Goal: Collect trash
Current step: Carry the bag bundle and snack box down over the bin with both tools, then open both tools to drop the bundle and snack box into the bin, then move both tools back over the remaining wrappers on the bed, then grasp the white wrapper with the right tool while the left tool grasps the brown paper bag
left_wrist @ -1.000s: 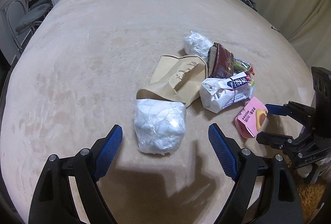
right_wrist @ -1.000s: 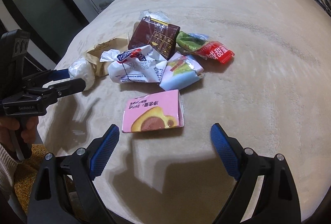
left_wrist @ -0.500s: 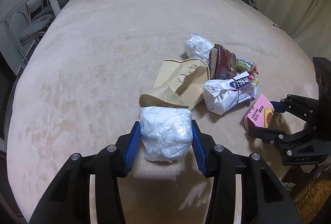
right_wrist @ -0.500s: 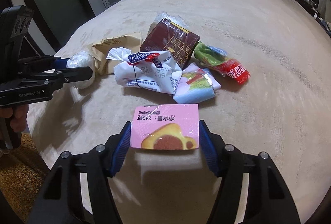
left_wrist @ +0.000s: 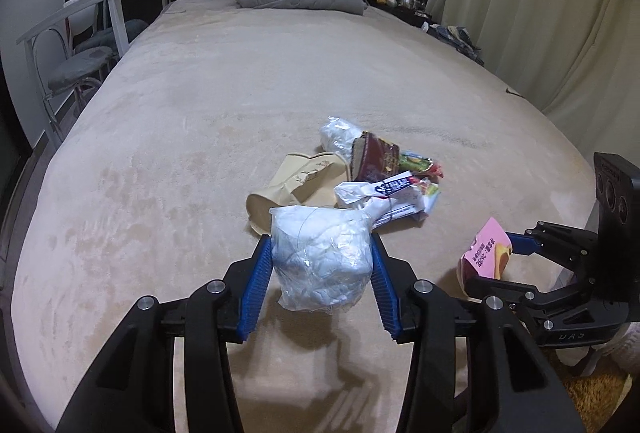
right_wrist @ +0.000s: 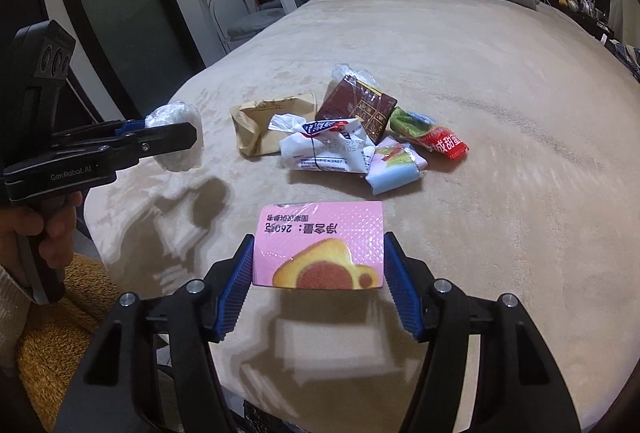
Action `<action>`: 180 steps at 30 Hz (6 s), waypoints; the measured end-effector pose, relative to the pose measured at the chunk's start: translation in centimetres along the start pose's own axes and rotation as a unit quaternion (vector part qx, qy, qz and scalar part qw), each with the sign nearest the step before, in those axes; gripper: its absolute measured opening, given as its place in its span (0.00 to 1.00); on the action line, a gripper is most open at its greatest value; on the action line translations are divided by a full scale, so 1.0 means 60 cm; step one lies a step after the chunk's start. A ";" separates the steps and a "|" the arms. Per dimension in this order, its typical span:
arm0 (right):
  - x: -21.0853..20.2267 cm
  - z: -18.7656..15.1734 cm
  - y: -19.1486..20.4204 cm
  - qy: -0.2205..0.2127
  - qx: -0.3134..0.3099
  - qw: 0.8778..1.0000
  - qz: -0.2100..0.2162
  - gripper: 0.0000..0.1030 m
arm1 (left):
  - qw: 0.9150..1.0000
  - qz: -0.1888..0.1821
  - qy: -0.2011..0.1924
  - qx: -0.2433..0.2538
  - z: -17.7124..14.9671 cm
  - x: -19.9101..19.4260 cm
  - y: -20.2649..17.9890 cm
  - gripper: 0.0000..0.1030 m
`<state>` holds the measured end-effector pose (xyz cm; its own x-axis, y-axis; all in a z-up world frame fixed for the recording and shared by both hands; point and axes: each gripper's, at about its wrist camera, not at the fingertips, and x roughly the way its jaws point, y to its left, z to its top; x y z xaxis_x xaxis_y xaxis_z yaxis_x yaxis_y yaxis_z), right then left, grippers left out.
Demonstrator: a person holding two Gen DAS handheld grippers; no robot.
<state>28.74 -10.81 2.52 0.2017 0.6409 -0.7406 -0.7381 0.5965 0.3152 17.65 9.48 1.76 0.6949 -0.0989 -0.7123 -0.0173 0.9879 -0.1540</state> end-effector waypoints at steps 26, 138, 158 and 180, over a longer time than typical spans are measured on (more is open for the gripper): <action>-0.152 -0.191 0.084 -0.103 -0.021 0.994 -0.033 0.61 | 0.996 -0.037 -0.080 -0.029 -0.196 -0.127 -0.098 0.45; 0.106 0.067 0.019 -0.008 -0.031 0.997 -0.065 0.88 | 0.996 -0.002 0.007 -0.089 -0.018 -0.029 0.065 0.76; 0.175 0.102 0.045 -0.014 -0.059 0.990 -0.129 0.72 | 0.993 0.000 0.015 -0.121 -0.035 -0.021 0.095 0.76; -0.001 0.052 0.008 -0.062 -0.013 0.997 -0.040 0.72 | 0.999 0.013 0.026 0.020 0.046 0.095 0.084 0.81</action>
<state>30.41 -9.05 4.56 0.3373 0.6471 -0.6837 -0.7328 0.6364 0.2408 23.52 14.25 -1.17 0.6560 -0.0790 -0.7506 -0.0045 0.9941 -0.1085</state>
